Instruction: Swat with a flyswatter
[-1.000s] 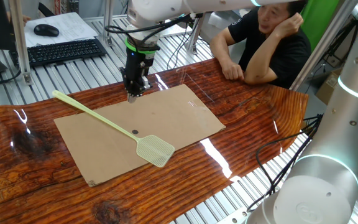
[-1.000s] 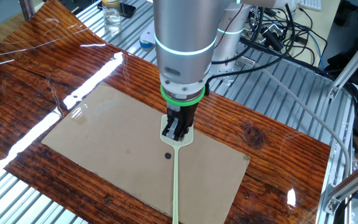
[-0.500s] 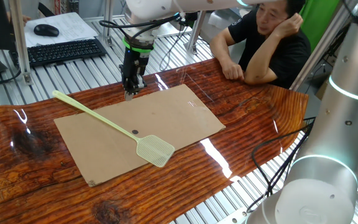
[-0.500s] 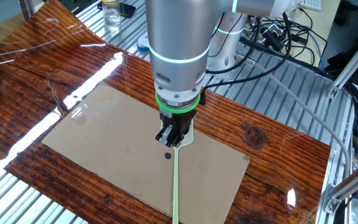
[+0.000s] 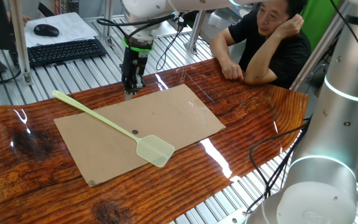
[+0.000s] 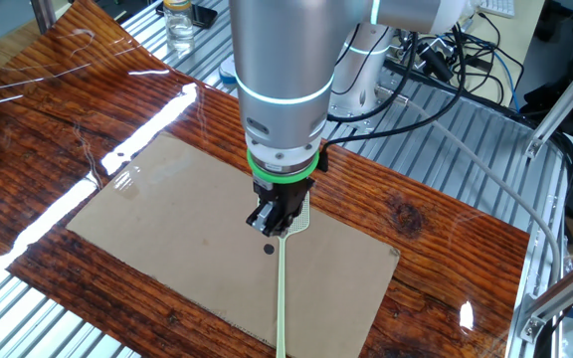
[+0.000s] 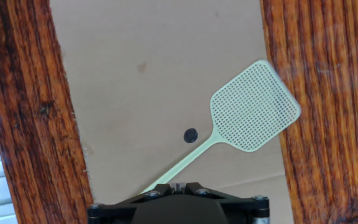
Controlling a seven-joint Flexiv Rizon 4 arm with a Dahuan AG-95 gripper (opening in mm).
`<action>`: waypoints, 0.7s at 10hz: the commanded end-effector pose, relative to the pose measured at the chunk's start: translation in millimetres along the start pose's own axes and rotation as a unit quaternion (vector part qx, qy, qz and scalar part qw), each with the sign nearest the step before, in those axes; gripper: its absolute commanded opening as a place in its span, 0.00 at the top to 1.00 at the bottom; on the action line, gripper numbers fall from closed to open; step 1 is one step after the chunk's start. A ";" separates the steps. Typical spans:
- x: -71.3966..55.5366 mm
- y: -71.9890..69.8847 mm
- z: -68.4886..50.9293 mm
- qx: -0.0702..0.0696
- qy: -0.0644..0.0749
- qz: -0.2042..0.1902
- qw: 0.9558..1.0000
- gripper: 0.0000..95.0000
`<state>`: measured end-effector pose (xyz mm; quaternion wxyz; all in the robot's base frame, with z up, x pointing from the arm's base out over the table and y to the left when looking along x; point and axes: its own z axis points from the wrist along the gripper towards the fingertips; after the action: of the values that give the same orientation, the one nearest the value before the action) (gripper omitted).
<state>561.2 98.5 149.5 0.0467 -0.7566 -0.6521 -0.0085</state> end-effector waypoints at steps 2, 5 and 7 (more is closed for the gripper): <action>0.5 0.7 0.2 -0.003 0.001 0.032 0.999 1.00; 0.5 0.7 0.2 0.006 0.002 0.014 1.000 1.00; 0.5 0.7 0.2 0.012 -0.003 0.011 1.000 1.00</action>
<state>560.9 98.3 150.4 0.0546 -0.7633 -0.6437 0.0013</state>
